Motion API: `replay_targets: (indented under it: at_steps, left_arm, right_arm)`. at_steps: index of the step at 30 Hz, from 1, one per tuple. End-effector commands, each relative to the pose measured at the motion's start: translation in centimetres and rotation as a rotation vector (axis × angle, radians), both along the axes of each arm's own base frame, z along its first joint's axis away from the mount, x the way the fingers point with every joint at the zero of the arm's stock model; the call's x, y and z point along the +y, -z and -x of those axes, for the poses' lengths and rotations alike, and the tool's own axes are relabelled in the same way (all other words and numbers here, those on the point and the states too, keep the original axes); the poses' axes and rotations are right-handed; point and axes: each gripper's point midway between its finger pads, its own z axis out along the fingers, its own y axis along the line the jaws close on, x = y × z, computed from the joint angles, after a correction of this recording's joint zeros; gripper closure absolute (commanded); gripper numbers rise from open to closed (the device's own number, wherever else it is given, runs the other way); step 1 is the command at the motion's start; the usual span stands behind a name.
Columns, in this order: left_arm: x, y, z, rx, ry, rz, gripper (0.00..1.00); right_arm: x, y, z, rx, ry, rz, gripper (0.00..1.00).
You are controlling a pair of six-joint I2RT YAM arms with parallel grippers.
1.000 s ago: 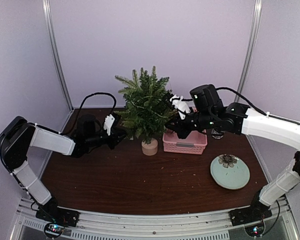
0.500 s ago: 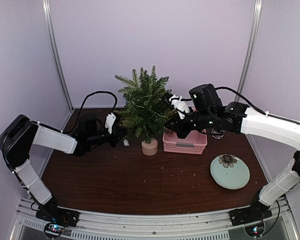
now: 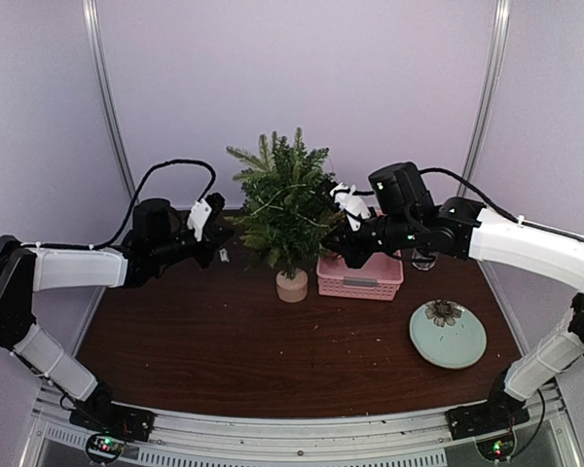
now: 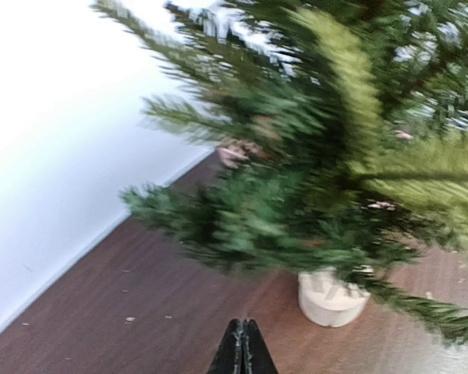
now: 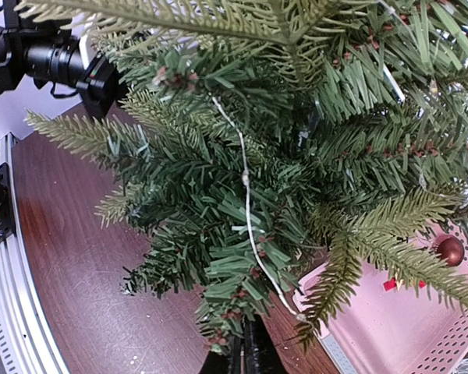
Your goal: Decorate the small christmas tree
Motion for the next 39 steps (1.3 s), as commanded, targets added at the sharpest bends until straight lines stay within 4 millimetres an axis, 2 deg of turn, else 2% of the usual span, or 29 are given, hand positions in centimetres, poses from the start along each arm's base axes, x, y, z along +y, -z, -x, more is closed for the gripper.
replay_targets:
  at_steps: [1, 4, 11, 16, 23, 27, 29, 34, 39]
  left_arm:
    - [1.2, -2.6, -2.6, -0.115, -0.037, -0.05, 1.0]
    - [1.2, -4.2, -3.3, -0.159, -0.017, -0.06, 1.0]
    - [1.1, -5.9, -3.2, -0.211, 0.032, -0.094, 1.0]
    - [0.8, -7.3, -1.3, -0.208, 0.113, -0.109, 1.0]
    - [2.0, -8.2, 2.4, -0.178, 0.144, -0.149, 1.0]
    - [2.8, -8.1, 4.3, -0.134, 0.159, -0.191, 1.0]
    - [2.9, -8.3, 4.5, -0.138, 0.157, -0.206, 1.0]
    - [2.7, -10.0, 3.2, -0.168, 0.118, -0.186, 1.0]
    - [1.4, -11.6, 4.3, -0.176, 0.208, -0.148, 1.0]
  right_arm:
    - [-1.0, -1.1, -0.6, -0.04, 0.037, 0.009, 1.0]
    - [-1.4, -1.2, -0.7, -0.045, 0.049, 0.016, 1.0]
    - [-2.4, -1.4, -1.2, -0.061, 0.089, 0.03, 1.0]
    - [-2.5, -1.7, -1.5, -0.065, 0.101, 0.027, 1.0]
    - [-2.1, -1.6, -1.8, -0.063, 0.099, 0.018, 1.0]
    - [-2.1, -1.5, -1.9, -0.063, 0.102, 0.021, 1.0]
    - [-2.1, -1.4, -1.8, -0.064, 0.101, 0.021, 1.0]
    - [-2.2, -1.4, -1.8, -0.069, 0.099, 0.029, 1.0]
    - [-2.1, -1.7, -2.0, -0.078, 0.101, 0.029, 1.0]
